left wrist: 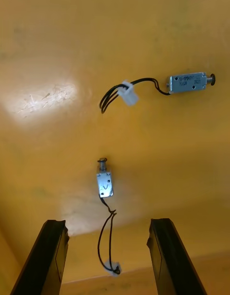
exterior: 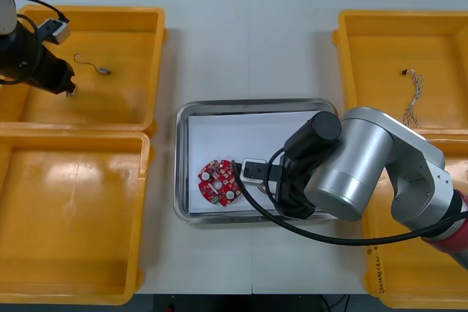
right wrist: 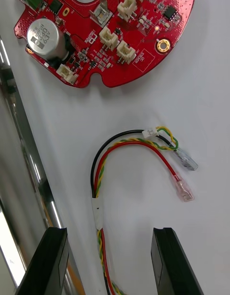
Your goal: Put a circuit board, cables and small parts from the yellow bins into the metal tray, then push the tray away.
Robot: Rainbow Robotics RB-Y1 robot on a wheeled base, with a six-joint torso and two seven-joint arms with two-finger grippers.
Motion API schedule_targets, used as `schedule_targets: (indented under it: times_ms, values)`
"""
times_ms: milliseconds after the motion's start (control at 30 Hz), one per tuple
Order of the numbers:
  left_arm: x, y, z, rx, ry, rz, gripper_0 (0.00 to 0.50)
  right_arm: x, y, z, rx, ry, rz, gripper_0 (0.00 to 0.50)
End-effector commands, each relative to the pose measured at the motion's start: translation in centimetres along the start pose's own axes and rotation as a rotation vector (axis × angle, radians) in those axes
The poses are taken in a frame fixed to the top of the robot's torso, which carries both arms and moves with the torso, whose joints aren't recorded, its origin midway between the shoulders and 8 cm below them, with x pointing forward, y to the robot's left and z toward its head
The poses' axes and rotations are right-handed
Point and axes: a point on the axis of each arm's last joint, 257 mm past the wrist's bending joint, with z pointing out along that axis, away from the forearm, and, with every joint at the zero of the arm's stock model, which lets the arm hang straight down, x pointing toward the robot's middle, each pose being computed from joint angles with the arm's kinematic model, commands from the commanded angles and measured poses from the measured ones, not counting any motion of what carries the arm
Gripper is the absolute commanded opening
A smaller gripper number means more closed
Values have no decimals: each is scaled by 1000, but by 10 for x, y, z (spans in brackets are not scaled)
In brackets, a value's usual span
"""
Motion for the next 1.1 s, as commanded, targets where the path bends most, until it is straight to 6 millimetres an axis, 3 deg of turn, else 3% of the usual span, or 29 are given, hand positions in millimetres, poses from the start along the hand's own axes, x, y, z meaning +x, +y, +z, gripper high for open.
schedule_targets:
  times_ms: [33,433,733,967,1100]
  values:
    - [-34,-8,-8,-13,-63,63,500,-5,-18,-15,17,-31,25,500]
    - [-35,-18,12,-14,-71,82,500,-10,-51,-64,-36,-68,123,500]
    - [-31,-21,22,-28,-63,102,500,10,-77,-116,-78,-63,253,500]
    - [-28,-19,30,-31,-64,102,500,18,-111,-142,-10,-121,383,500]
    - [-25,-17,32,-27,-63,94,500,33,-132,-153,39,-126,514,500]
